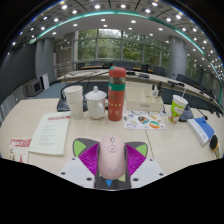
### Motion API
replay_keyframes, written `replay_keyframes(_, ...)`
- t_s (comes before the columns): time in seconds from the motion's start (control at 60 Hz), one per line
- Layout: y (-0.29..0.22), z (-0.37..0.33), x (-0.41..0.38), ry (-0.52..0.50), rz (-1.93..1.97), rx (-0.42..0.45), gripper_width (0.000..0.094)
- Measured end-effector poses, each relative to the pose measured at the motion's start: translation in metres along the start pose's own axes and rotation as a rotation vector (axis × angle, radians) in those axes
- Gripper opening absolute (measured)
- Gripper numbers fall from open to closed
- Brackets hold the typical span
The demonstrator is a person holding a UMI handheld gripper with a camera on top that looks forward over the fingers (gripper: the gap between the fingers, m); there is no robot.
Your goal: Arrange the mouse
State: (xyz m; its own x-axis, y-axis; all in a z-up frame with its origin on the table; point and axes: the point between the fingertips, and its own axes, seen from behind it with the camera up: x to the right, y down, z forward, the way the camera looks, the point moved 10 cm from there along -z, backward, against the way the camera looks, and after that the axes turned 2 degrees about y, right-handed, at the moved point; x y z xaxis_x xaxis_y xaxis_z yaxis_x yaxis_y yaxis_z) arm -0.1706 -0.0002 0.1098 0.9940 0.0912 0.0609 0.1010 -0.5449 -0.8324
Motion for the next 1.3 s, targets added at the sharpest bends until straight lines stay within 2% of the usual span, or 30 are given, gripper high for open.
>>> replay_keyframes(0.117,0.027,0.025,-0.012,-0.003,0.004,-0.062,0.0392)
replay_keyframes(0.233,0.045,0.034,-0.013,-0.008,0.002,-0.122,0.0506)
replay_keyframes(0.267,0.045,0.031,-0.01,-0.003,0.003,-0.125,0.0599)
replay_keyframes(0.317,0.043,0.02,-0.008,0.0,0.001,-0.124,0.0842)
replay_keyframes(0.333,0.041,0.015,-0.007,0.001,0.002,-0.119,0.0871)
replay_keyframes(0.367,0.037,0.005,-0.005,0.003,0.002,-0.107,0.0833)
replay_keyframes(0.433,0.023,-0.023,-0.001,0.019,-0.003,-0.088,0.0867)
replay_keyframes(0.65,-0.006,-0.164,-0.005,0.016,0.004,-0.003,0.0853)
replay_keyframes(0.967,0.028,-0.354,0.005,0.075,0.045,0.05,0.0851)
replay_keyframes(1.067,0.042,-0.392,0.005,0.072,0.054,0.053,0.0854)
replay_keyframes(1.3,0.058,-0.43,0.005,0.077,0.052,0.067,0.0852)
